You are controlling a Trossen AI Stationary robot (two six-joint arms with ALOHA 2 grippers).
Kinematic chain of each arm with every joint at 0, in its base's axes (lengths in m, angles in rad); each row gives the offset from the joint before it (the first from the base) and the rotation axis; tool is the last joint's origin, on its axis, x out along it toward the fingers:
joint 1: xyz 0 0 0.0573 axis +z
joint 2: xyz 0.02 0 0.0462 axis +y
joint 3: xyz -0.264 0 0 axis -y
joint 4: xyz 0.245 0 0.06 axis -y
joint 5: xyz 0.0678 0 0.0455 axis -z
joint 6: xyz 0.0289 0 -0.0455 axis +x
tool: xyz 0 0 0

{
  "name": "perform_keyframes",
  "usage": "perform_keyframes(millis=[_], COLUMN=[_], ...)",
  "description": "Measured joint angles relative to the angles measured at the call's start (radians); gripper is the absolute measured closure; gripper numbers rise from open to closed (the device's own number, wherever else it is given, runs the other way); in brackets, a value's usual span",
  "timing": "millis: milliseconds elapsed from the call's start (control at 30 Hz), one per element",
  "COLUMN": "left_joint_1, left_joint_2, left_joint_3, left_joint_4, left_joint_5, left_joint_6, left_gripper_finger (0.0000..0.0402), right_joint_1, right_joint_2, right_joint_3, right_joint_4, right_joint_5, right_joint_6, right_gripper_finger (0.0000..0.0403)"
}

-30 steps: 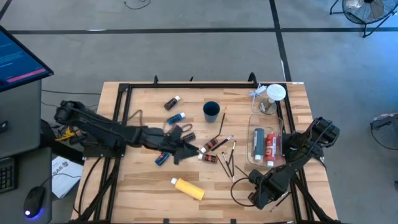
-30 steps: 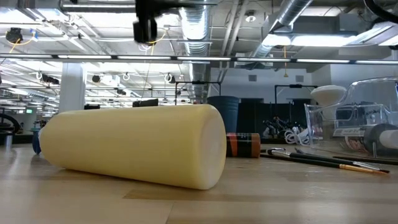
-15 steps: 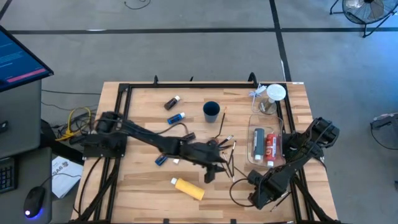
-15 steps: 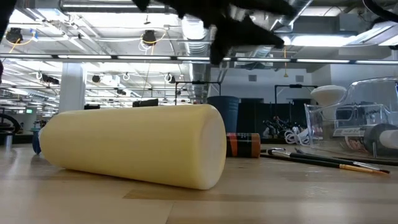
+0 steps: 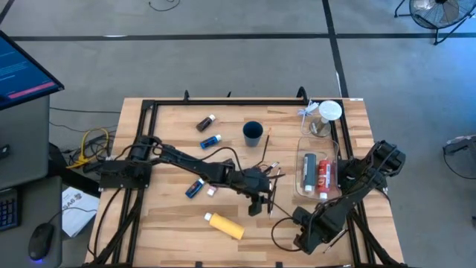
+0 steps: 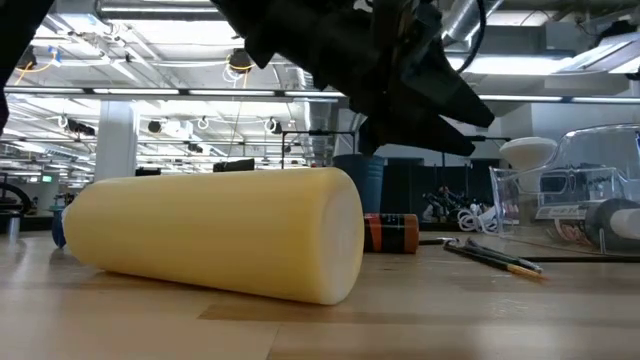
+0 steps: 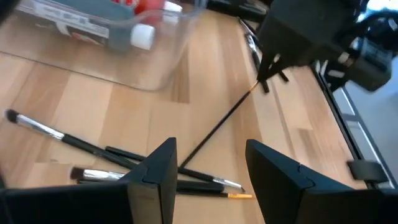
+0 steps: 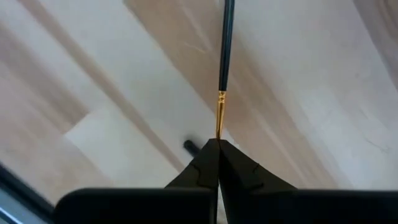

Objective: Pick & Place Paint Supplies
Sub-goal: Put the paint brush into the blue cup

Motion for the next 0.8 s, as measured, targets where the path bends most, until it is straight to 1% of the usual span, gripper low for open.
perform_keyframes(millis=[133, 267, 367, 433, 567, 667, 800], left_joint_1=[-0.003, -0.012, -0.022, -0.032, -0.045, -0.056, -0.064], left_joint_2=[0.0, 0.018, 0.062, 0.108, 0.198, 0.25, 0.286], left_joint_3=[0.0, 0.007, 0.048, 0.097, 0.189, 0.25, 0.288], left_joint_4=[0.002, 0.001, -0.001, 0.012, -0.008, -0.004, -0.011], left_joint_5=[-0.009, -0.01, -0.009, -0.001, 0.019, 0.02, 0.016], left_joint_6=[0.035, 0.083, 0.124, 0.142, 0.142, 0.141, 0.148], left_gripper_finger=[0.0246, 0.0224, 0.02, 0.0183, 0.0159, 0.0154, 0.0159], right_joint_1=[-0.008, -0.015, -0.019, -0.023, -0.023, -0.023, -0.026], right_joint_2=[-0.001, -0.001, -0.001, -0.002, -0.002, -0.011, -0.038], right_joint_3=[0.014, 0.015, 0.015, 0.016, 0.016, 0.017, 0.02], right_joint_4=[-0.002, -0.006, -0.007, -0.007, -0.005, -0.001, -0.008], right_joint_5=[0.001, 0.001, 0.001, 0.001, 0.0, 0.0, 0.005], right_joint_6=[-0.025, -0.032, -0.032, -0.032, -0.032, -0.024, -0.024], right_gripper_finger=[0.0403, 0.0403, 0.0403, 0.0403, 0.0403, 0.0403, 0.0403])
